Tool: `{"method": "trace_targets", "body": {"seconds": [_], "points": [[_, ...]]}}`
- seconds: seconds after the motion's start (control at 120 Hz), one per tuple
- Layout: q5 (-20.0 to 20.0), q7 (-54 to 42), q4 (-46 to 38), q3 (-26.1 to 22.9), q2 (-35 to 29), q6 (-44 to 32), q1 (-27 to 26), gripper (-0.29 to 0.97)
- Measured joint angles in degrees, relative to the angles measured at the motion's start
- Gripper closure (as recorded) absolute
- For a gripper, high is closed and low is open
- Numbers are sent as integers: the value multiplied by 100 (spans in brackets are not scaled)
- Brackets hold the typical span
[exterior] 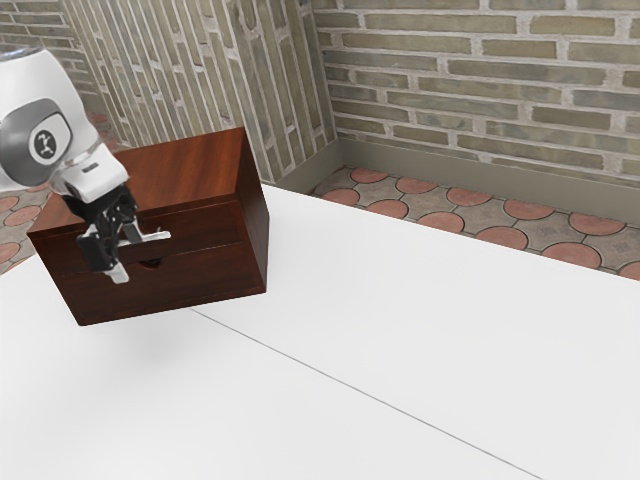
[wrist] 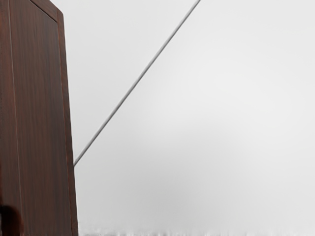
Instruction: Pull the drawer handle with one arm to open the drawer
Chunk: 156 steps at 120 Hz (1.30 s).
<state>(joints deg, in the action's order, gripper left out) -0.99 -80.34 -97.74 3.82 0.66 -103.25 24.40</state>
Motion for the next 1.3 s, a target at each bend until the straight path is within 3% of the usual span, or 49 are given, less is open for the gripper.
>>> {"method": "trace_targets", "body": {"seconds": [0.4,0.725,1.05,1.3], "points": [[-34,17,313,32,274,-114,181,0],[-45,41,311,28,297,-211,53,25],[-55,110,165,38,284,-200,21,30],[-58,187,-329,36,-143,-204,-56,34]]}}
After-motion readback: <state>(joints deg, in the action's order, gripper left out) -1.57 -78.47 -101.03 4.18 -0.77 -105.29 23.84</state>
